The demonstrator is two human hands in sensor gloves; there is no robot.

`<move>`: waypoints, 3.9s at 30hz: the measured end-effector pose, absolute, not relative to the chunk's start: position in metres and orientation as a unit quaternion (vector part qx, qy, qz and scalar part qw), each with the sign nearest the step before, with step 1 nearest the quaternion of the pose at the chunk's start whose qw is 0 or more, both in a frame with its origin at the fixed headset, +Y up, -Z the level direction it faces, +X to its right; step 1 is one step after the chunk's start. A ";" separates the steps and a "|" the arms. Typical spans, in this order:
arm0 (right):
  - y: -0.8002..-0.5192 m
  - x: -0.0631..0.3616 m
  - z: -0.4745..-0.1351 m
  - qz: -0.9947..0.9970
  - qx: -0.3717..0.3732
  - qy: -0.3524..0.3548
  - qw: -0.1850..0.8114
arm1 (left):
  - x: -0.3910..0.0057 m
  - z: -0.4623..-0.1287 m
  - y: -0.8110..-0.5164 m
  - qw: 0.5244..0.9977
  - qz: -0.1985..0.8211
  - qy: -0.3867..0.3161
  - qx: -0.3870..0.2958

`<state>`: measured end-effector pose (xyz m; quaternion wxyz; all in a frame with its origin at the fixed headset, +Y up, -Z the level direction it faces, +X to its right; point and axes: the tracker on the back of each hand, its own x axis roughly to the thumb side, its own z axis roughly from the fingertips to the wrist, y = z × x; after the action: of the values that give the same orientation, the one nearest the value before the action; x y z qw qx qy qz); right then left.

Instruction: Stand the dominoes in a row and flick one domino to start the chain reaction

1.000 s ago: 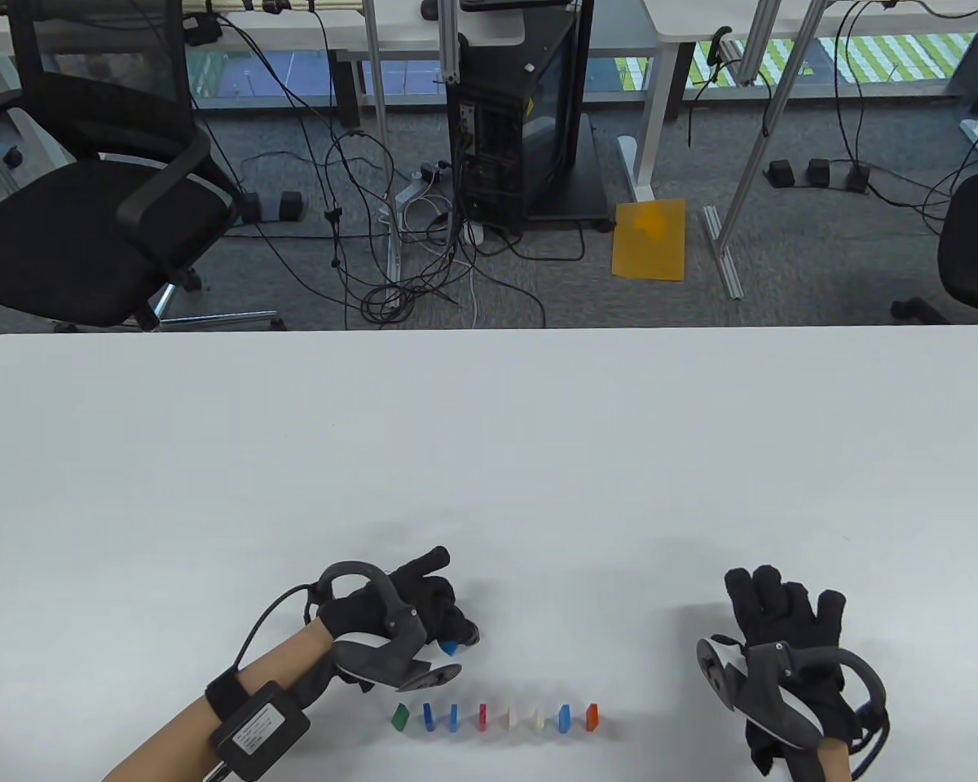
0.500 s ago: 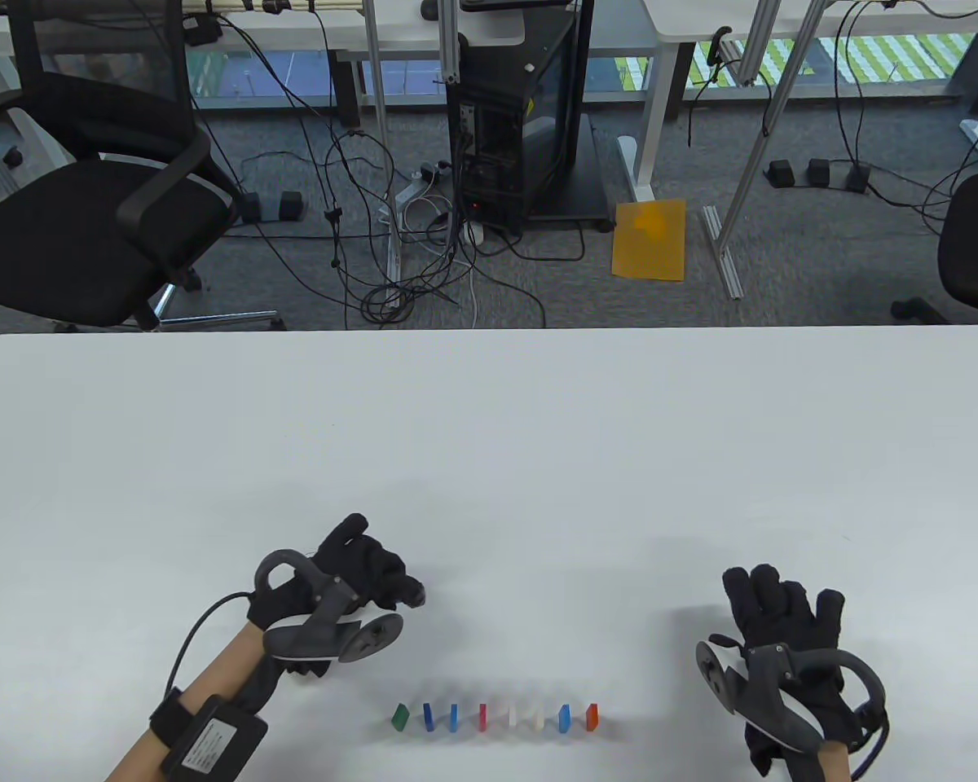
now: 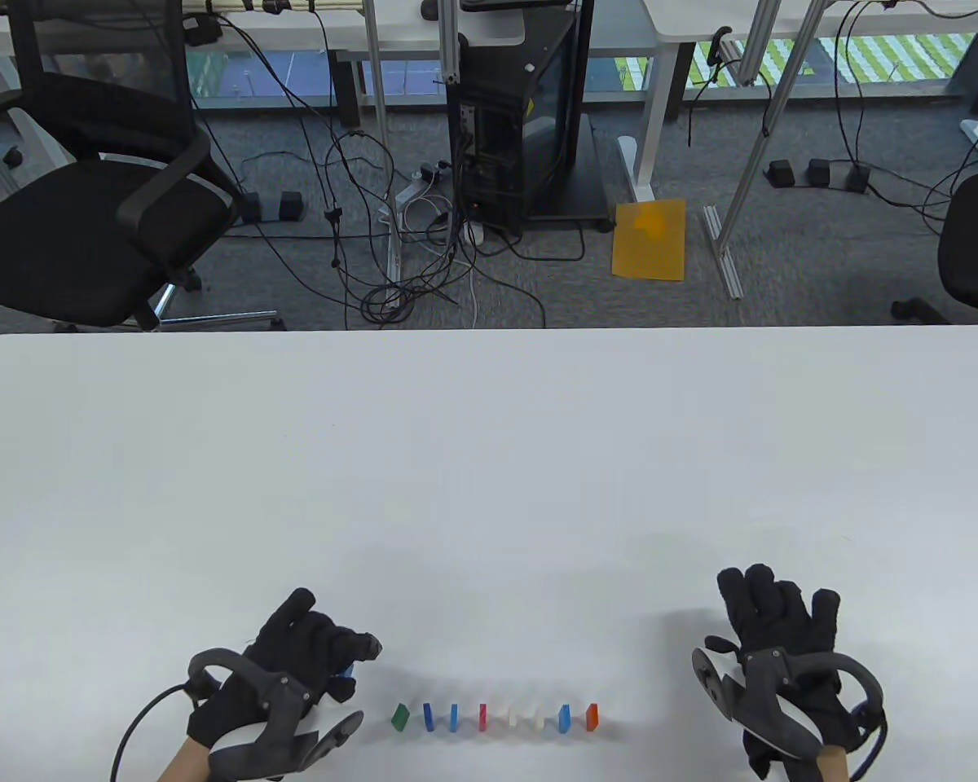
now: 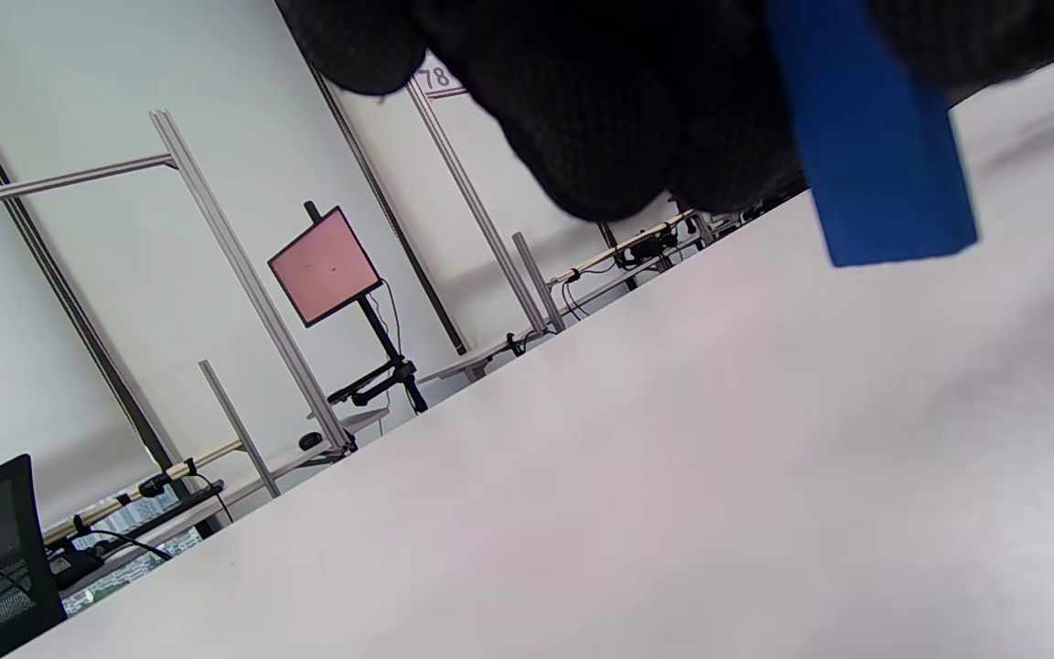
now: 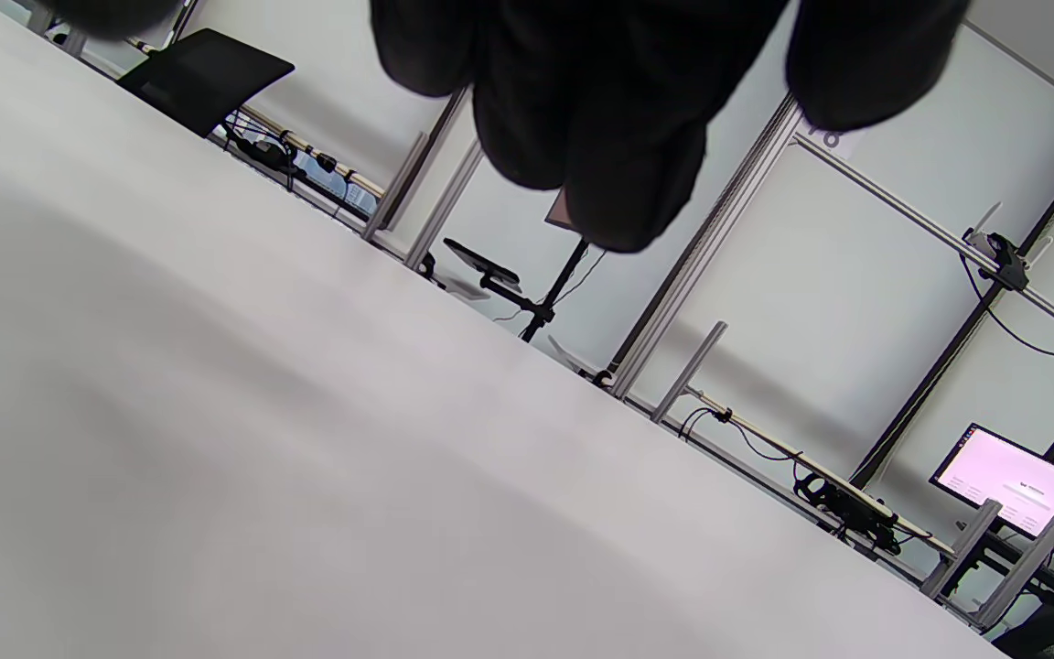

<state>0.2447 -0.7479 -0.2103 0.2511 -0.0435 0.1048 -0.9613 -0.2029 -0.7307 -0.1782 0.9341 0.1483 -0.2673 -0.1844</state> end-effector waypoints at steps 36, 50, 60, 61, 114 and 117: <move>-0.748 0.243 -0.210 -0.960 -0.049 0.088 0.260 | -0.186 -0.158 -0.763 0.933 -0.181 -0.288 0.117; -0.749 0.242 -0.210 -0.960 -0.050 0.087 0.261 | -0.186 -0.157 -0.761 0.930 -0.189 -0.291 0.117; -0.749 0.243 -0.210 -0.960 -0.051 0.087 0.260 | -0.185 -0.156 -0.760 0.929 -0.202 -0.289 0.115; -0.749 0.243 -0.210 -0.960 -0.050 0.088 0.260 | -0.185 -0.156 -0.760 0.929 -0.202 -0.289 0.115; -0.753 0.243 -0.209 -0.961 -0.051 0.082 0.259 | -0.207 -0.153 -0.748 0.937 -0.218 -0.247 0.120; -0.753 0.243 -0.209 -0.959 -0.054 0.083 0.265 | -0.199 -0.154 -0.752 0.933 -0.222 -0.259 0.113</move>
<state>0.2425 -0.7526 -0.2091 0.2646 -0.0544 0.0834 -0.9592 -0.1993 -0.7524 -0.1545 0.9333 0.1127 -0.2590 -0.2215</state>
